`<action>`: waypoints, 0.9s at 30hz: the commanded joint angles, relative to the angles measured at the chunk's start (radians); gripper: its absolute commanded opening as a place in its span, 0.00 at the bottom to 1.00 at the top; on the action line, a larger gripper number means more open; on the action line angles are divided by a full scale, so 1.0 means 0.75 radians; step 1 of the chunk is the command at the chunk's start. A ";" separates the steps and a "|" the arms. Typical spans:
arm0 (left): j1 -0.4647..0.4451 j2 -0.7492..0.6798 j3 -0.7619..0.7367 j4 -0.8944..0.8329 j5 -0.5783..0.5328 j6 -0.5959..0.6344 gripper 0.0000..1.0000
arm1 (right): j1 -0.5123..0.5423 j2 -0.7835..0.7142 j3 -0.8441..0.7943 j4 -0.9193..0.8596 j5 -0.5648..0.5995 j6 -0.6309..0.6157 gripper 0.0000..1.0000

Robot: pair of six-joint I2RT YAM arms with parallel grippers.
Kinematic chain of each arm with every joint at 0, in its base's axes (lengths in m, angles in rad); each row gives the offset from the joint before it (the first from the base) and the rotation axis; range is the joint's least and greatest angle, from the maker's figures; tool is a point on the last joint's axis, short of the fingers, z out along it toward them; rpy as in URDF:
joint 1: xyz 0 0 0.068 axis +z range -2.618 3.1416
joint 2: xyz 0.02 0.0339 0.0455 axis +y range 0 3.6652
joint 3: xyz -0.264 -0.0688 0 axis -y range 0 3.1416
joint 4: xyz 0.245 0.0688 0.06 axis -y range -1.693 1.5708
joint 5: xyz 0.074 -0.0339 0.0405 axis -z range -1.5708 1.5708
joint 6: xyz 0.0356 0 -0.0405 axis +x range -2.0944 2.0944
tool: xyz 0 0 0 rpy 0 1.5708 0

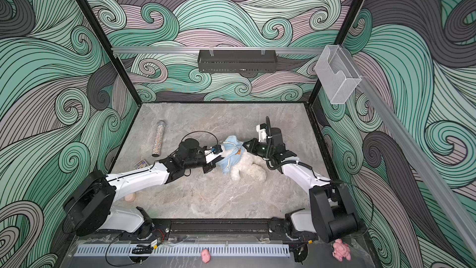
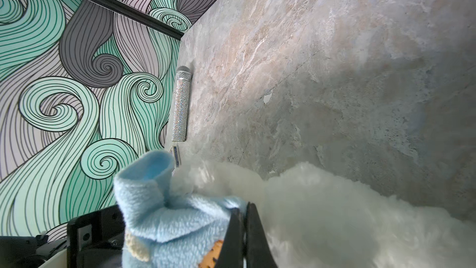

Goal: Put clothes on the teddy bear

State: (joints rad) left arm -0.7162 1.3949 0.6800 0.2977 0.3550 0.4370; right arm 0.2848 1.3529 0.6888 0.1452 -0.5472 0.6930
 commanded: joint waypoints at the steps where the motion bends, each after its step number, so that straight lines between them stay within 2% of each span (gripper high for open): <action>1: -0.009 -0.098 -0.115 -0.032 0.079 -0.068 0.00 | -0.130 0.023 -0.032 0.035 0.239 0.050 0.00; 4: -0.004 -0.128 -0.163 0.088 0.056 -0.152 0.00 | -0.108 0.066 -0.026 0.032 0.176 -0.013 0.00; 8: -0.002 -0.112 -0.144 0.085 -0.036 -0.184 0.00 | 0.021 0.062 0.066 -0.117 0.113 -0.312 0.09; 12: -0.002 -0.082 -0.136 0.080 -0.069 -0.172 0.00 | 0.114 -0.093 0.094 -0.303 0.244 -0.560 0.20; 17: -0.002 -0.064 -0.108 0.060 -0.053 -0.164 0.00 | 0.237 -0.276 0.079 -0.342 0.357 -0.671 0.36; 21: -0.003 -0.056 -0.093 0.039 -0.050 -0.156 0.00 | 0.420 -0.302 0.114 -0.375 0.564 -0.782 0.45; 23: -0.003 -0.053 -0.085 0.027 -0.046 -0.155 0.00 | 0.508 -0.289 0.131 -0.373 0.664 -0.832 0.46; 27: -0.002 -0.055 -0.085 0.018 -0.042 -0.153 0.00 | 0.632 -0.211 0.194 -0.356 0.768 -0.892 0.49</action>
State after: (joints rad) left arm -0.7162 1.3468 0.5869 0.3496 0.3138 0.3183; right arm 0.7177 1.1633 0.7902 -0.1143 -0.0948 0.1062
